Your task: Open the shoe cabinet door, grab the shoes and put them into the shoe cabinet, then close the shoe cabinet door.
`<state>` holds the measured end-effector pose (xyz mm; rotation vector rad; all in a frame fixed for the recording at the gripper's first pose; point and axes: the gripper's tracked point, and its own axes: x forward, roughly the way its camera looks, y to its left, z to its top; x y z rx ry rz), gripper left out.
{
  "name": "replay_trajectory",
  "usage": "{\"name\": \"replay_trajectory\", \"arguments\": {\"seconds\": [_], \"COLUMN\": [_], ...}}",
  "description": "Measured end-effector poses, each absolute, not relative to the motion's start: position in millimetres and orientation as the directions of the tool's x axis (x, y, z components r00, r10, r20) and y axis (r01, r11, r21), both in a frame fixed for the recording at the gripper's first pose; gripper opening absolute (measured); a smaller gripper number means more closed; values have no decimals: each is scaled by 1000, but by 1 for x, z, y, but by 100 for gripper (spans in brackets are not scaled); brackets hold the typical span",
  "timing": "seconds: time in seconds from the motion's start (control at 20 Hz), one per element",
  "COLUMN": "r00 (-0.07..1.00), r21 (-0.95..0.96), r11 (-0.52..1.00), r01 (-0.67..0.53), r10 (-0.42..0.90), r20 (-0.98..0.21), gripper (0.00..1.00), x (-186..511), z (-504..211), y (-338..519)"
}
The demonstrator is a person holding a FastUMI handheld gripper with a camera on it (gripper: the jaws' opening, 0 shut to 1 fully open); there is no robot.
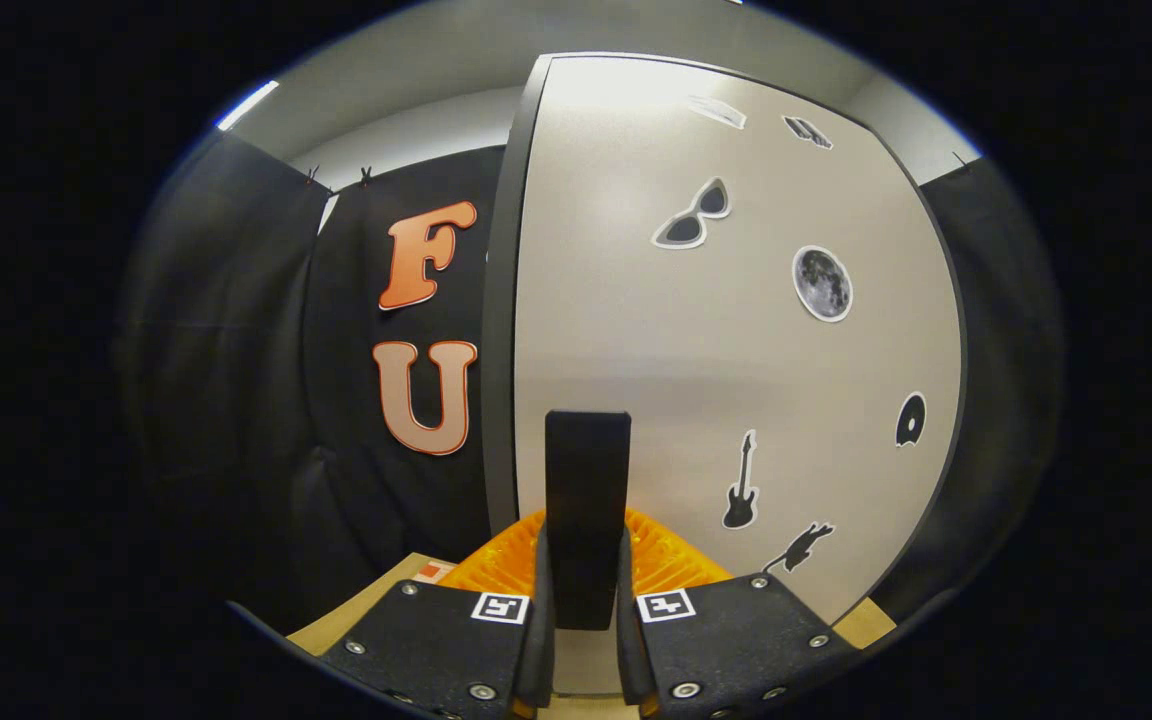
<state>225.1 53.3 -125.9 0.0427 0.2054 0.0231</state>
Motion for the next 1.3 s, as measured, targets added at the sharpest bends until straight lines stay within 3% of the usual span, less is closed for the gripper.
{"name": "replay_trajectory", "arguments": {"seconds": [1.3], "r00": [976], "r21": [37], "r11": [998], "r01": [47], "r10": [-38], "r20": [-215], "gripper": [20], "x": [86], "z": [-105], "y": [-34]}}
